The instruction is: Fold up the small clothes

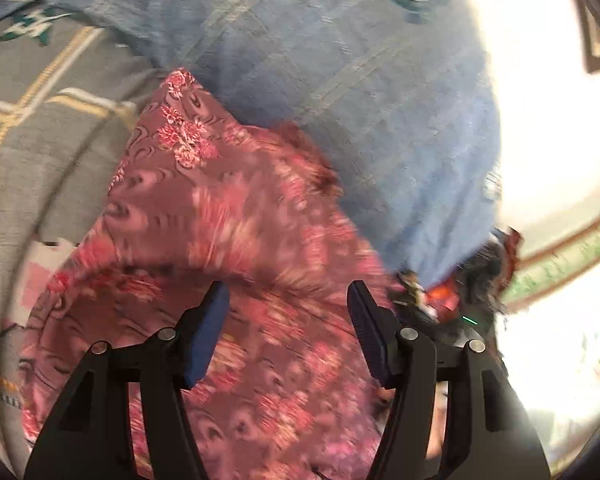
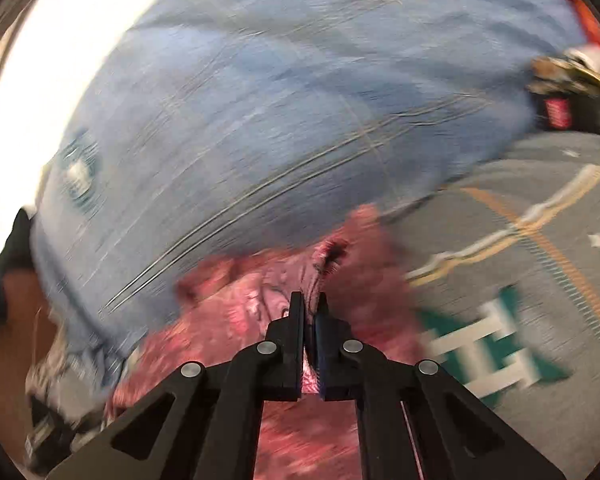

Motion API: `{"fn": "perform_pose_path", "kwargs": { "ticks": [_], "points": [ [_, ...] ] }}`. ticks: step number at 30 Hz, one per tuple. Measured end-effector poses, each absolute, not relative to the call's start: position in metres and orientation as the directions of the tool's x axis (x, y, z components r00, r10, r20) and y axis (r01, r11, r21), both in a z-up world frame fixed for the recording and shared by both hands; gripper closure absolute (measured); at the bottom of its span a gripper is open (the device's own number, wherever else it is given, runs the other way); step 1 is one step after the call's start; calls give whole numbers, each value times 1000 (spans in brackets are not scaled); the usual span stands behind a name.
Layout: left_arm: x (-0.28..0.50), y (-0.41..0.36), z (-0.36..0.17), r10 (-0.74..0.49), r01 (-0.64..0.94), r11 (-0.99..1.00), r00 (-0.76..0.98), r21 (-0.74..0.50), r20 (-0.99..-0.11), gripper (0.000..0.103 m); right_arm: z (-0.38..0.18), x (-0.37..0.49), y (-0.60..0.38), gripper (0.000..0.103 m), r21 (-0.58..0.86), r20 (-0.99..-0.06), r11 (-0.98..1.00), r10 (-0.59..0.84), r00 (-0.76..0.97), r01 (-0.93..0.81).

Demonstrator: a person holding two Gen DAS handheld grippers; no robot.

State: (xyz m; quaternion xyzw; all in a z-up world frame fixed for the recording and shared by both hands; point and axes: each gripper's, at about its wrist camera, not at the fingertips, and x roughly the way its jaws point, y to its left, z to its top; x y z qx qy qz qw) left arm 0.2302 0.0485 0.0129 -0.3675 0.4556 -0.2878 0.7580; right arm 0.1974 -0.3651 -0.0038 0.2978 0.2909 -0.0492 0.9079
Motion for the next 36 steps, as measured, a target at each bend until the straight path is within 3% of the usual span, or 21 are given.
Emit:
{"fn": "perform_pose_path", "kwargs": {
  "ticks": [2, 4, 6, 9, 11, 12, 14, 17, 21, 28, 36],
  "points": [
    [227, 53, 24, -788, 149, 542, 433, -827, -438, 43, -19, 203, -376, 99, 465, -632, 823, 52, 774, 325],
    [229, 65, 31, -716, 129, 609, 514, -783, -472, 40, -20, 197, -380, 95, 496, -618, 806, 65, 784, 323],
    [240, 64, 26, -578, 53, 739, 562, -672, -591, 37, -10, 184, -379, 92, 507, -580, 794, 27, 814, 335],
    [254, 47, 1, -462, -6, 846, 490, -533, -739, 38, 2, 164, -370, 90, 546, -470, 804, 61, 880, 236],
    [254, 24, -2, -372, 49, 915, 490, -401, -789, 38, -10, 171, -363, 86, 547, -519, 817, 158, 840, 184],
    [249, 16, 0, -328, 75, 938, 508, -339, -796, 37, -26, 182, -358, 84, 535, -601, 825, 219, 769, 184],
    [244, -4, -2, -241, 118, 970, 524, -211, -817, 37, -27, 177, -355, 89, 502, -587, 850, 201, 784, 158],
    [230, -15, -3, -172, 155, 983, 546, -103, -820, 34, -22, 171, -361, 82, 540, -660, 820, 272, 700, 190],
    [213, -6, 2, -212, 144, 976, 454, -164, -865, 27, -22, 139, -357, 80, 472, -755, 871, 317, 575, 140],
    [144, 47, 14, -376, 160, 926, 321, -342, -869, 27, -29, 46, -352, 78, 443, -781, 893, 342, 523, 78],
    [63, 97, 10, -381, 174, 922, 270, -345, -884, 27, -38, -35, -361, 73, 413, -798, 906, 312, 516, 90]
  ]
}}
